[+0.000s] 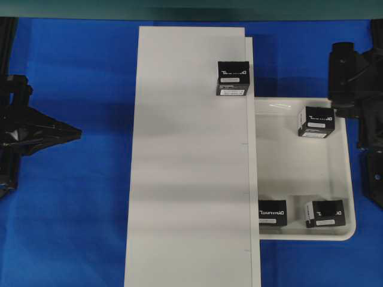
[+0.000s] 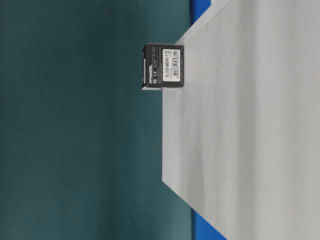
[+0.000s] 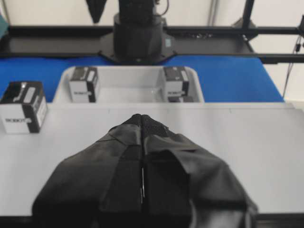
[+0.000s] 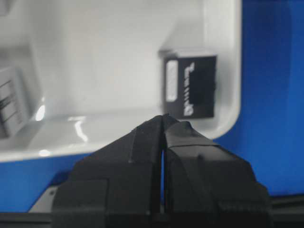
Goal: Place the box from the white plastic tray onto the white base.
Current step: 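Move the right gripper toward the upper box in the white tray, then lower the open right gripper around the upper black-and-white box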
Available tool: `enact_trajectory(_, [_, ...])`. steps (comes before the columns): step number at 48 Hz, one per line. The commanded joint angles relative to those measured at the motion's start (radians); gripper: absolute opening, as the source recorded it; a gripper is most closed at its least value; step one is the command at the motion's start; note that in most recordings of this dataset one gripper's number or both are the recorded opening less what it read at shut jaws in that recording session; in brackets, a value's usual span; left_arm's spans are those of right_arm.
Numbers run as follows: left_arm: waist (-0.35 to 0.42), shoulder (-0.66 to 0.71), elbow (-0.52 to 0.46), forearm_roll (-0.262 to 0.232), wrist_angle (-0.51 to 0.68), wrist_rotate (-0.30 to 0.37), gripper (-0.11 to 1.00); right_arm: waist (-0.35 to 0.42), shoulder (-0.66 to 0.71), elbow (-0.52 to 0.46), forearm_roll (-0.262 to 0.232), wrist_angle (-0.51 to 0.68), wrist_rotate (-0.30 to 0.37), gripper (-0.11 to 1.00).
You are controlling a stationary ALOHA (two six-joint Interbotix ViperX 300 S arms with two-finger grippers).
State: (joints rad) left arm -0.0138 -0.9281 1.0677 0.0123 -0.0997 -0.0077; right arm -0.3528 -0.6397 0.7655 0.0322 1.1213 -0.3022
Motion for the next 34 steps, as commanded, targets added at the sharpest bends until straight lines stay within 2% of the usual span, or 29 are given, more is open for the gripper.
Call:
enact_trajectory(1, [0.003,0.006,-0.028,0.003,-0.005,0.002,-0.07,-0.021,0.025,0.018,-0.003,-0.063,-0.018,0.02])
enact_trajectory(6, [0.003,0.006,-0.028,0.002,-0.005,0.002,-0.07,-0.046,0.049,0.052,-0.006,-0.11,-0.049,0.06])
enact_trajectory(12, [0.005,0.006,-0.028,0.003,-0.005,0.0,-0.07,-0.067,0.087,0.097,-0.006,-0.144,-0.08,0.22])
enact_trajectory(15, [0.003,0.006,-0.029,0.003,-0.005,0.0,-0.07,-0.071,0.104,0.115,-0.006,-0.163,-0.092,0.36])
enact_trajectory(23, [0.003,0.006,-0.029,0.002,-0.005,0.002,-0.07,-0.071,0.129,0.152,-0.009,-0.236,-0.121,0.82])
enact_trajectory(26, [0.005,0.006,-0.029,0.002,-0.005,0.0,-0.07,-0.072,0.127,0.156,-0.011,-0.259,-0.127,0.95])
enact_trajectory(29, [0.006,0.006,-0.029,0.003,-0.005,0.0,-0.07,-0.08,0.129,0.158,-0.012,-0.282,-0.132,1.0])
enact_trajectory(34, [0.014,0.006,-0.029,0.002,-0.005,0.002,-0.07,-0.092,0.135,0.164,-0.014,-0.302,-0.133,1.0])
